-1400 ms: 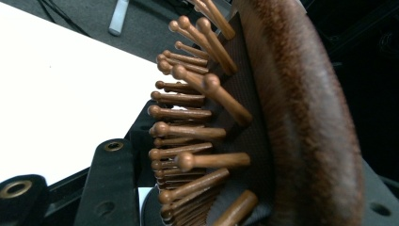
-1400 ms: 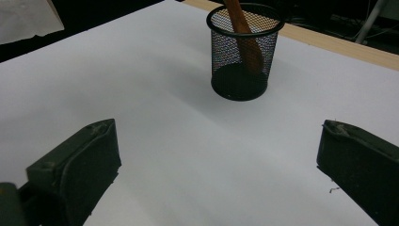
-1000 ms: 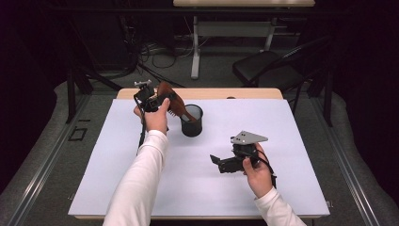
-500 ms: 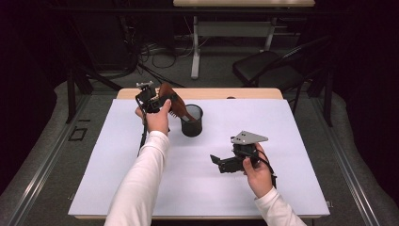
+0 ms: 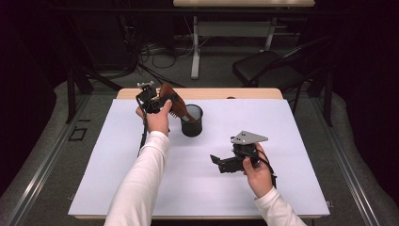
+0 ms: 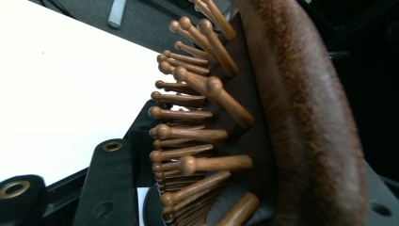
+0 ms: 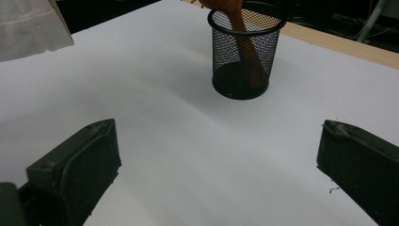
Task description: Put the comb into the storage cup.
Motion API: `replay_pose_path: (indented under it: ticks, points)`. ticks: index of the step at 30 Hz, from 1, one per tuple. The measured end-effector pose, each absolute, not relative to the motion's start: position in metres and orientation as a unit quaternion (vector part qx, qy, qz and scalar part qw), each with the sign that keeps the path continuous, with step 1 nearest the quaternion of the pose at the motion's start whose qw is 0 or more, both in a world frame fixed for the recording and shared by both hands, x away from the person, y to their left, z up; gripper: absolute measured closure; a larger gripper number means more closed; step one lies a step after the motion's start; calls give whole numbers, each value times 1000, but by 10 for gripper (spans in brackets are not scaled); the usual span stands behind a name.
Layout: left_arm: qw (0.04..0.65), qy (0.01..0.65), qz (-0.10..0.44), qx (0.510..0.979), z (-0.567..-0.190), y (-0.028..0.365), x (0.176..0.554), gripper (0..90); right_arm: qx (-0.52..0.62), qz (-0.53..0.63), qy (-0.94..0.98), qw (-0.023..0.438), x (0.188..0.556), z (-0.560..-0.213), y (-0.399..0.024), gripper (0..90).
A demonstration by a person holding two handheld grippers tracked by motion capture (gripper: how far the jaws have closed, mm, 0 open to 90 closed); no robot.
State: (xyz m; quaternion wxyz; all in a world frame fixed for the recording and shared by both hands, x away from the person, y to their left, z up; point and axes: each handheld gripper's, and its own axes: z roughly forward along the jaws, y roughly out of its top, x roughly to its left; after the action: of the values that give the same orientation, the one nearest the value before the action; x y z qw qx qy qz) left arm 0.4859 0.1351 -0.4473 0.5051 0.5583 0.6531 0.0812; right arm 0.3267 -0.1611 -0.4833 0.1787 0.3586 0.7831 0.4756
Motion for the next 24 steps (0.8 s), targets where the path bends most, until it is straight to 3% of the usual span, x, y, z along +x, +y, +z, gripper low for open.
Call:
replay_pose_path:
  ticks: [24]
  points:
    - [514, 630, 69, 578, -449, 140, 488, 455, 357, 472, 786, 177, 327, -485, -159, 0]
